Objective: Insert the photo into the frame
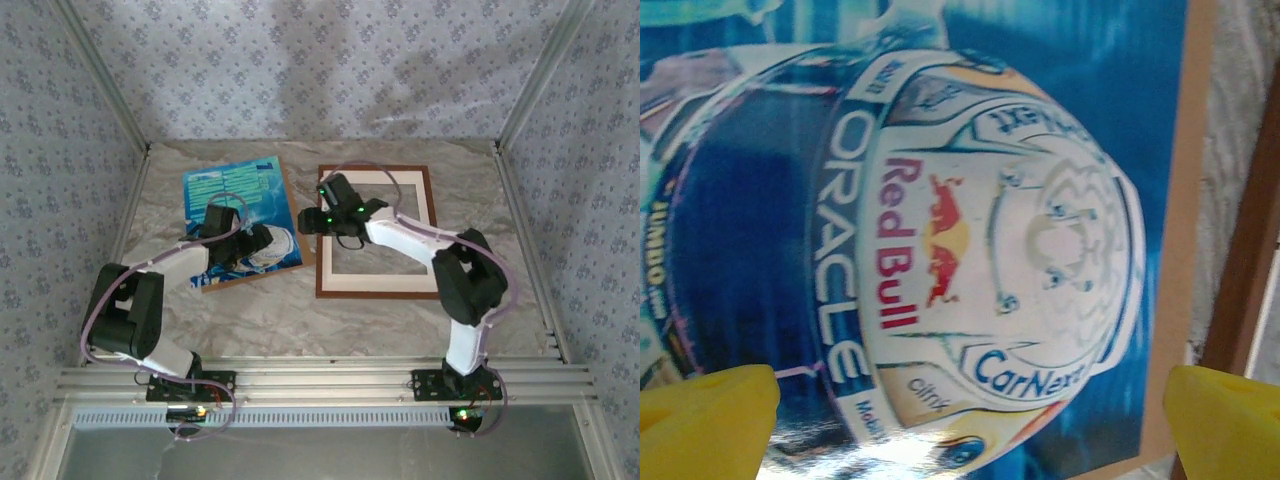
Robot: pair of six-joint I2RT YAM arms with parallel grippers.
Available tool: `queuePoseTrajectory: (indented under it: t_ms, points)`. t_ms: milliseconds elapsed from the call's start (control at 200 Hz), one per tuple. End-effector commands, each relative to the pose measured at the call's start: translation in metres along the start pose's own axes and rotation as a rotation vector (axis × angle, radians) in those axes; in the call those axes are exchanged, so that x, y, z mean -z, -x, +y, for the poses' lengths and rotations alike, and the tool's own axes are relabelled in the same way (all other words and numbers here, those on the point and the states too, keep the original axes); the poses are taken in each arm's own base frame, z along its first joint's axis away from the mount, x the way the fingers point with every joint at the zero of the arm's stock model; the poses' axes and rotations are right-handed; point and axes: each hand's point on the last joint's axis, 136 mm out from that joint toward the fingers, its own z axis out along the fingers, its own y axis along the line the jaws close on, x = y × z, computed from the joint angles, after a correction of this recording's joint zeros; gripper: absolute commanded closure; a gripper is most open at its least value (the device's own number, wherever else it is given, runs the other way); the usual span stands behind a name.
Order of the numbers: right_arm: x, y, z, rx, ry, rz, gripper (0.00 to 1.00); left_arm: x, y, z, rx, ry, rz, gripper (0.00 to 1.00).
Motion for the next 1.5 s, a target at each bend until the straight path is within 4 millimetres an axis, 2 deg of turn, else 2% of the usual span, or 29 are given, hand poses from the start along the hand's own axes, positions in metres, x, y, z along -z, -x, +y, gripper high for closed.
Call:
queuePoseTrajectory:
  t_ms: [0,110,360,630,939,1149,1264,1354,1494]
  points:
    - [-0.016,-0.007,0.015,-0.004,-0.003,0.042,0.40,-0.001,-0.007,0.006,-0.003,-0.011,0.013,0.01]
    - [-0.035,-0.020,0.024,-0.021,0.003,0.084,0.47,0.000,-0.013,0.012,-0.003,-0.004,0.019,0.01]
    - [-0.069,-0.054,0.020,-0.071,-0.027,0.175,0.51,-0.005,-0.022,0.018,0.001,-0.008,0.050,0.01]
    - [-0.084,-0.068,0.008,-0.063,-0.077,0.217,0.53,-0.008,-0.025,0.018,0.002,-0.008,0.062,0.01]
    - [-0.093,-0.077,0.029,-0.066,0.016,0.238,0.55,-0.009,-0.026,0.018,0.011,-0.011,0.068,0.01]
    - [-0.089,-0.069,0.055,-0.064,0.150,0.225,0.54,-0.010,-0.026,0.018,0.014,-0.014,0.069,0.02]
    - [-0.084,-0.064,0.062,-0.061,0.188,0.207,0.54,-0.010,-0.027,0.019,0.020,-0.018,0.069,0.02]
    - [-0.080,-0.061,0.059,-0.064,0.182,0.196,0.54,-0.010,-0.027,0.018,0.021,-0.020,0.070,0.01]
    - [-0.074,-0.056,0.039,-0.050,0.100,0.178,0.54,0.000,-0.020,0.011,0.011,-0.034,0.053,0.01]
